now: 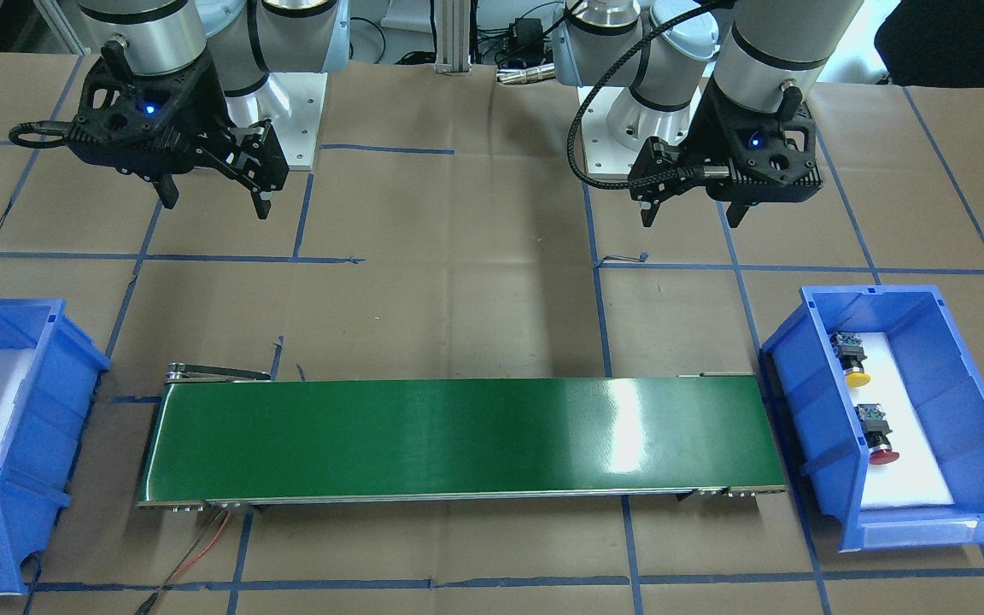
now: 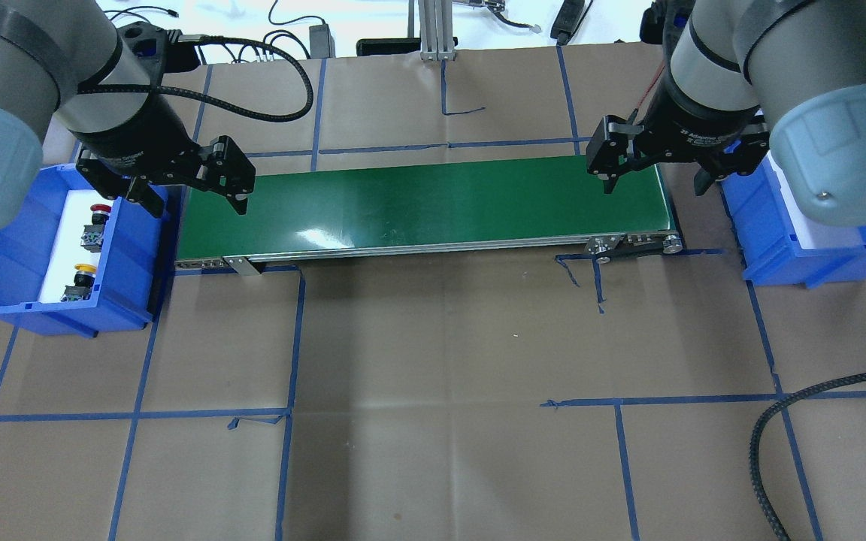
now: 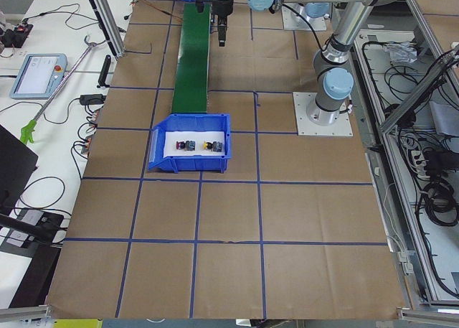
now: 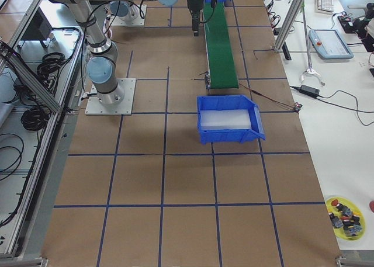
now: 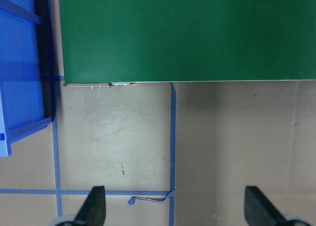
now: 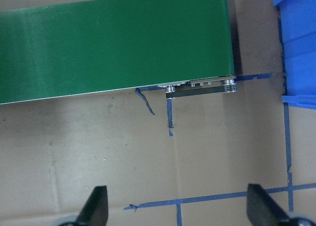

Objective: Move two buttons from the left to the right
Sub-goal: 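Move the left gripper over the blue bin holding the buttons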

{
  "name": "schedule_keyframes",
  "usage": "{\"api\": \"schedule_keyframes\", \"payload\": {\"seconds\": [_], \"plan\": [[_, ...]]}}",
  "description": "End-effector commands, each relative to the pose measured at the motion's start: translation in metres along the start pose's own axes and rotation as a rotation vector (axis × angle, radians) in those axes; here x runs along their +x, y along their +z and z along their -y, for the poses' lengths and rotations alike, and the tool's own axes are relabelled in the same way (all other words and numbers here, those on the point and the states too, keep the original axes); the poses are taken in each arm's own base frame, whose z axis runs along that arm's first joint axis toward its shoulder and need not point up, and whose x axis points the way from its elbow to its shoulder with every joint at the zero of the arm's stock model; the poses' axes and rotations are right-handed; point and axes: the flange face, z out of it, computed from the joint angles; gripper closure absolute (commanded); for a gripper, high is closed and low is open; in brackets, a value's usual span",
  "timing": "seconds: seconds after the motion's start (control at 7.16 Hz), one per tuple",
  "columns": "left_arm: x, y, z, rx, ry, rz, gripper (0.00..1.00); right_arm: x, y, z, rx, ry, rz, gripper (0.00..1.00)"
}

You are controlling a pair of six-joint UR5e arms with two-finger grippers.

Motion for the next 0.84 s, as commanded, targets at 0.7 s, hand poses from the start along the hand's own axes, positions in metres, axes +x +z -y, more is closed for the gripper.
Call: {"api": "schedule_keyframes", "payload": {"seconds": [0.7], "plan": [[0.0009,0.0047,-0.0028,-0.009,0.002,0.0,0.0,0.0,0.0004,0.0,-0.001,0.0,0.0,0.0]]}}
